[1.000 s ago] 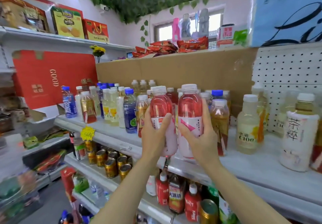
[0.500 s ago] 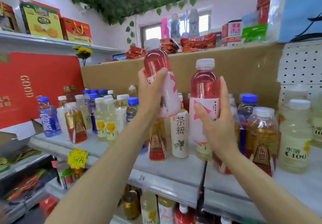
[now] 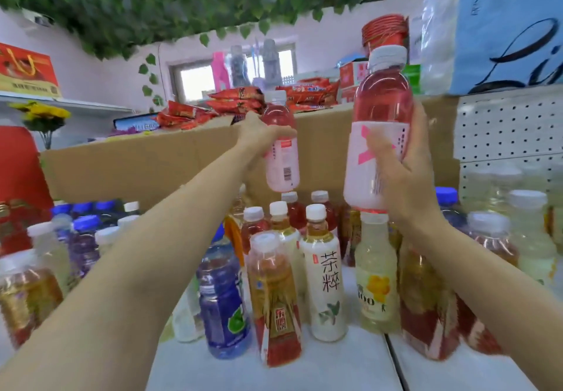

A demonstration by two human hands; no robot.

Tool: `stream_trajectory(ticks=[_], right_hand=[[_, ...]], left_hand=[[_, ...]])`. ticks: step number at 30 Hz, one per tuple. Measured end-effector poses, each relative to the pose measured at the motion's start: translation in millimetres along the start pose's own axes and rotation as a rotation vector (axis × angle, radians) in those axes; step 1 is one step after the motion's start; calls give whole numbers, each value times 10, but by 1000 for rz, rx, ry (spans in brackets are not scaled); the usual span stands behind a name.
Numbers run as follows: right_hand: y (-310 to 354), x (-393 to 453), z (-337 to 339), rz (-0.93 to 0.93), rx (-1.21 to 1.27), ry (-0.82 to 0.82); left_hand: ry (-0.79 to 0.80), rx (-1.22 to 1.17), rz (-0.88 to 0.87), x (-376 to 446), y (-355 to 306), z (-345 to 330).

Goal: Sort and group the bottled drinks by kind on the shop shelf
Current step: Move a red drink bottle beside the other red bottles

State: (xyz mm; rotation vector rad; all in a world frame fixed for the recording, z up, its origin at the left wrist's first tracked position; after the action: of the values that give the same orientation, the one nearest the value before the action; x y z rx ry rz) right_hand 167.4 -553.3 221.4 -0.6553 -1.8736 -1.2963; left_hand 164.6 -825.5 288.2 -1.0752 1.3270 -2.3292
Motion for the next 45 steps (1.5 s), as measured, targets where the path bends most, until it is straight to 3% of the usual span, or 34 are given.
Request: stream_trajectory(ticks=[3, 7, 12, 17, 20, 29, 34, 38, 45], right_hand=[[-25, 268, -101, -58, -10, 22], [-259, 543, -321, -299, 126, 54], [-536, 651, -451, -466, -94, 125], [-811, 713, -634, -561, -345, 326], [-984, 739, -693, -673, -305, 367], [-1200, 564, -876, -773, -632, 720], [-1318, 494, -949, -817, -730, 844], [-1435, 454, -988, -856, -748, 874], [-1633, 309, -990, -854, -845, 912]], left_hand=[[65, 61, 91, 149, 224, -172], [198, 172, 142, 235, 500, -317], [383, 377, 179, 48, 728, -499], [492, 642, 218, -11, 954, -563], [552, 735, 259, -53, 929, -578], [742, 994, 132, -77, 1149, -812], [872, 966, 90, -148, 994, -776], [763, 617, -89, -98, 536, -719], [610, 743, -230, -12, 517, -844]])
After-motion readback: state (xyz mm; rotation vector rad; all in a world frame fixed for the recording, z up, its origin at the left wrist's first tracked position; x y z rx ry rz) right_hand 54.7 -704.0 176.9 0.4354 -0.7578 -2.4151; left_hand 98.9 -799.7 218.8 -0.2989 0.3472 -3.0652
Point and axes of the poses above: each hand's wrist, its own x-axis towards the middle knuckle, its own z-axis out of the back of the hand, y = z × x, the point moved 6 cm from there along x, towards the middle knuckle, and after that the axes turned 2 degrees about x, right-handed, at the moved point
